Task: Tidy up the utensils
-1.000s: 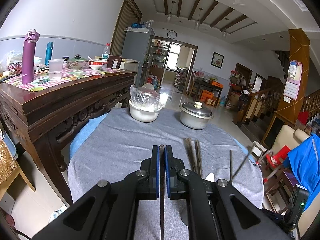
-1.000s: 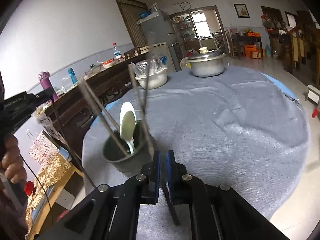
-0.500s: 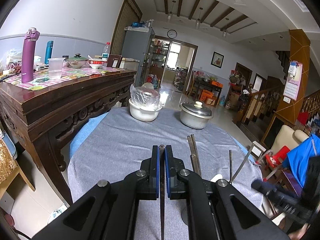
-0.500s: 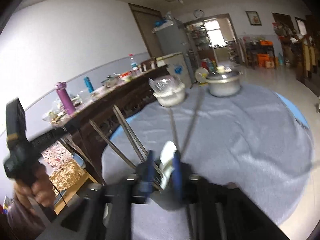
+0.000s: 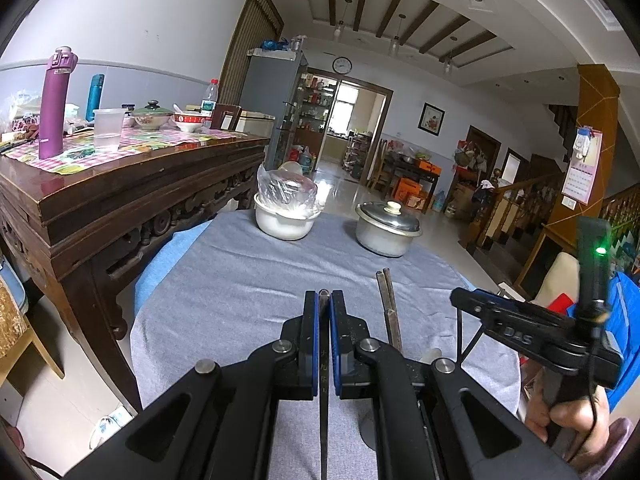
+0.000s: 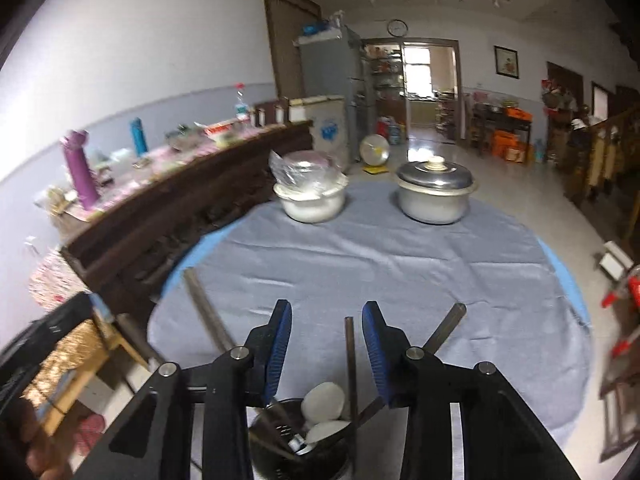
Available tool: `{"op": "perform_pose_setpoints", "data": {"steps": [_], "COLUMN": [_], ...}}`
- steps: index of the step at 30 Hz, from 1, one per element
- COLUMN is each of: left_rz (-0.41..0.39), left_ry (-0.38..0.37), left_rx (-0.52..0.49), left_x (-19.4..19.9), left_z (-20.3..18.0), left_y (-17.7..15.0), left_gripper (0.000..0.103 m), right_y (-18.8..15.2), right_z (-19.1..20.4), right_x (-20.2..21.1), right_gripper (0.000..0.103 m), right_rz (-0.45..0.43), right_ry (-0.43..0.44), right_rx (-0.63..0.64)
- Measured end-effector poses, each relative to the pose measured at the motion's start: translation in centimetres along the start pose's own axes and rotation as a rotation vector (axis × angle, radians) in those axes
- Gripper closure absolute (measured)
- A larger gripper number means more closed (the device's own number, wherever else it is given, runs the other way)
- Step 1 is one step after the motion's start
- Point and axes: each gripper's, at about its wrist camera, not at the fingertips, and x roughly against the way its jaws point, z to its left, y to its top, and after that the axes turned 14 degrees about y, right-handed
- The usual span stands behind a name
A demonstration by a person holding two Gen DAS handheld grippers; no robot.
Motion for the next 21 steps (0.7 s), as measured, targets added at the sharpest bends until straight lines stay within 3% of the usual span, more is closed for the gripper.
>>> {"op": "perform_pose_setpoints", "data": {"steps": [2,6,11,21], "left_rz": [0.002,0.005,0.007,-0.019], "left_ry": [-0.002,-0.005,-0.012,-0.033], "left_rx": [0.004,0.005,0.001,-0.015], "left_x": [-0.1,-0.3,-0.3,1.0], "left_z": [0.1,0.2,0.4,-0.5], "left_y": [0.0,0.0,0.0,0.3], "left_gripper": [0.098,0.098,0.098,0.098], "right_y": [0.0,-0.1,-0.7,-2.4], "right_z": [-0.3,-1.3,-1.3,-0.5], "right_x": [-0.8,-2.3,-0.5,8.4], "right_gripper": [0.065,0.096,0.096,0.097], "right_rz": [0.034,0.091,0.038,-0.188], "right_ry": [-0.037,-0.066,-0.057,0.018], "right_rx": [-0.010,-0.050,-0.062,-0.109]}}
